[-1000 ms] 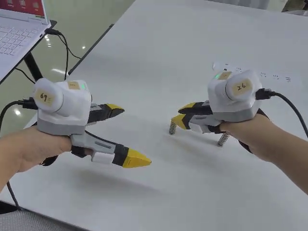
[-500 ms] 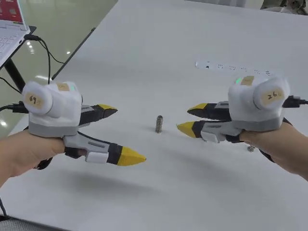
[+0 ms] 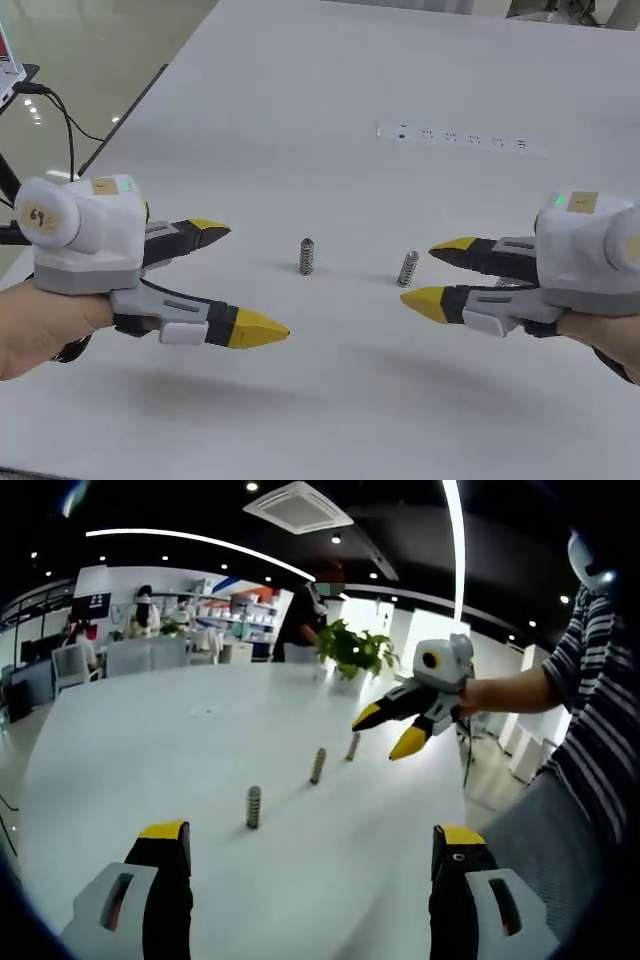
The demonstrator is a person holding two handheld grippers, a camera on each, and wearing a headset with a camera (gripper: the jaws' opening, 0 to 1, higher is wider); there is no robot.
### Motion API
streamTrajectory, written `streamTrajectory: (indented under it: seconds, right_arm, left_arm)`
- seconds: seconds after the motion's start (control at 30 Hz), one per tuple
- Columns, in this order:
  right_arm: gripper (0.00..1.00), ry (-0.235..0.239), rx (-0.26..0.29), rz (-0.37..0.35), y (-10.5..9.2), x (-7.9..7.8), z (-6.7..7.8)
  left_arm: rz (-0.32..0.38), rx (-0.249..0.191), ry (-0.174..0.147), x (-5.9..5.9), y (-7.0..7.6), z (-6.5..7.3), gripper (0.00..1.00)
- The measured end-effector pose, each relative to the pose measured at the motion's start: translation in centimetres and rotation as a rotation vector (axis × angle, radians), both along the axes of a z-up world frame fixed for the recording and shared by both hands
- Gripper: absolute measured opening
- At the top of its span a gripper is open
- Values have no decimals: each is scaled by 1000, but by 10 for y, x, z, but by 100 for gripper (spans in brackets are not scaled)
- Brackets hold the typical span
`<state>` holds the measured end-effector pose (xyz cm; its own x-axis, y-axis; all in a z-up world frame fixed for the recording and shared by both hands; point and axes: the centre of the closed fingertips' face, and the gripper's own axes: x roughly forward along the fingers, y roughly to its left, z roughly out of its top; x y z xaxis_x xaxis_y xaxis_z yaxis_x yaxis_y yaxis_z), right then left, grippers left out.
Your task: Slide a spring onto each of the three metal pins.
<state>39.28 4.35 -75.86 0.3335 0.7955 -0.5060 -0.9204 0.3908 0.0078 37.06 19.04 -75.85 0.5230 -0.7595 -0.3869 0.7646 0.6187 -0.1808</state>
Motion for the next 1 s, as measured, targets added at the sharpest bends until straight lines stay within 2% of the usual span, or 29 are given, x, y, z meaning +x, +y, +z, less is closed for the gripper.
streamTrajectory:
  seconds: [0.1,0.2,0.3,0.4,0.53,0.67,0.87,0.93,1.0]
  right_arm:
    - [49,-4,34,-13,-8,-7,2]
    - [58,-6,57,-17,-18,-15,-5]
    - [62,20,36,-30,-29,-21,-16]
    - [66,28,42,-50,-38,-25,-19]
    - [72,26,52,-86,-54,-23,-20]
    - [83,40,58,-125,-67,-22,-19]
    - [96,34,70,-180,-86,-17,-18]
    - [99,32,72,-199,-92,-15,-19]
    - [99,32,73,-202,-96,-16,-18]
  left_arm:
    - [6,-2,2,0,1,-1,98]
    - [21,-44,15,0,0,3,98]
    - [20,-33,11,-2,2,3,98]
    - [15,-26,10,-4,4,3,98]
    - [13,-18,12,-7,5,0,98]
    - [-10,-1,16,-15,-1,-4,98]
    - [-17,-4,-1,-18,-7,0,98]
    - [-12,7,-11,-18,-7,0,98]
    - [-6,12,-16,-18,-6,0,99]
